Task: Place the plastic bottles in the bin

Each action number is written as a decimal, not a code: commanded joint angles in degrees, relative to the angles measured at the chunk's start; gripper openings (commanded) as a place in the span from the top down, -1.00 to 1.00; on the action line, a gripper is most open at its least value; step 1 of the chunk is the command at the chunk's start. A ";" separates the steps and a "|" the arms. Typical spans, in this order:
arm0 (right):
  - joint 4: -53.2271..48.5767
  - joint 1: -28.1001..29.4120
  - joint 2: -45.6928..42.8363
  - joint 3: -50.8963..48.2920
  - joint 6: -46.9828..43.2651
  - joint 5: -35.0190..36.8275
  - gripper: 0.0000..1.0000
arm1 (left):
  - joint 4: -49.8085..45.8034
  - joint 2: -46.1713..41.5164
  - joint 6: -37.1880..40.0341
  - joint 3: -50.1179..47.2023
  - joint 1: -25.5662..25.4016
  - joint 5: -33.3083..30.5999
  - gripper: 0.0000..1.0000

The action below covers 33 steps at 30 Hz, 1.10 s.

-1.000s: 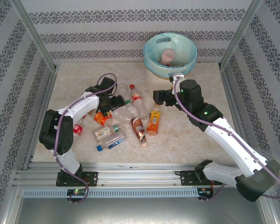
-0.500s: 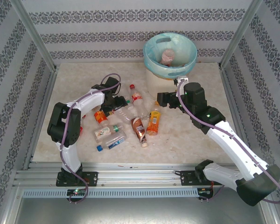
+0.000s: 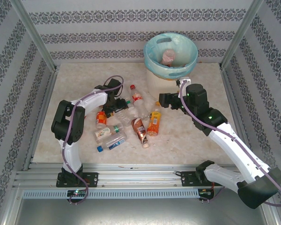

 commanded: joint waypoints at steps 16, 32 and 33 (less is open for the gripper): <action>-1.30 0.17 0.54 4.92 2.10 1.40 -0.80 | -0.53 -7.62 5.74 1.73 -0.35 -4.06 -0.19; -4.46 7.00 1.79 10.73 4.23 2.51 -0.82 | 26.17 -38.08 30.83 -8.89 -0.34 -10.71 -0.16; -4.10 7.55 2.16 11.55 3.92 1.78 -0.84 | 29.58 -40.62 34.55 -11.49 -0.34 -7.74 -0.17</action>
